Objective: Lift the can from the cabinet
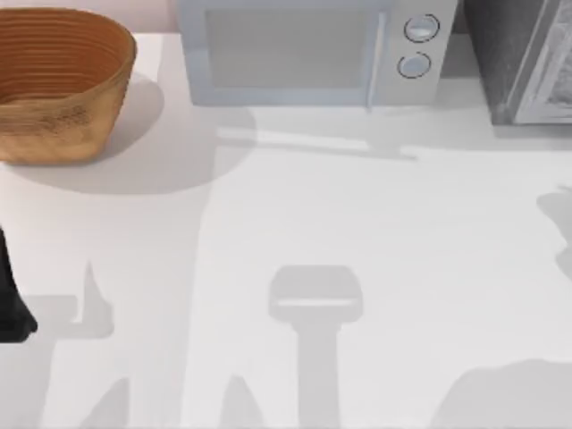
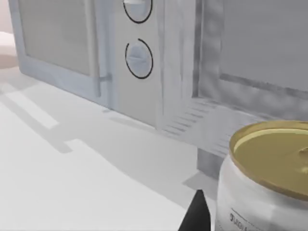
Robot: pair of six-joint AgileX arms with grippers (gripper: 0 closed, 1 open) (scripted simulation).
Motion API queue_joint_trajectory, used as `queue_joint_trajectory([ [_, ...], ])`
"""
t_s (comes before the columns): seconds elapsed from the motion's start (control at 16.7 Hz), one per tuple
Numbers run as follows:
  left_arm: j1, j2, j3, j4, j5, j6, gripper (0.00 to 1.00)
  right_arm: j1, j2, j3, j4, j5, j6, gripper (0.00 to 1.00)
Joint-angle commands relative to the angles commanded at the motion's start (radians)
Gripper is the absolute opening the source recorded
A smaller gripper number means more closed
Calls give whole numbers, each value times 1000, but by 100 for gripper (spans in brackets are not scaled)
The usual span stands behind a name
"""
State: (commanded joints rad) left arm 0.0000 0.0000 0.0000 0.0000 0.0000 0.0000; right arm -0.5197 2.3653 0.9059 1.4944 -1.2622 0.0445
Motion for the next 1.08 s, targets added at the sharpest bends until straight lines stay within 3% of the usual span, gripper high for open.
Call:
queue_joint_trajectory([
  [0.54, 0, 0, 0, 0, 0, 0, 100, 56, 33, 42, -12, 60, -10, 0],
  [1.08, 0, 0, 0, 0, 0, 0, 100, 56, 33, 42, -12, 60, -10, 68],
])
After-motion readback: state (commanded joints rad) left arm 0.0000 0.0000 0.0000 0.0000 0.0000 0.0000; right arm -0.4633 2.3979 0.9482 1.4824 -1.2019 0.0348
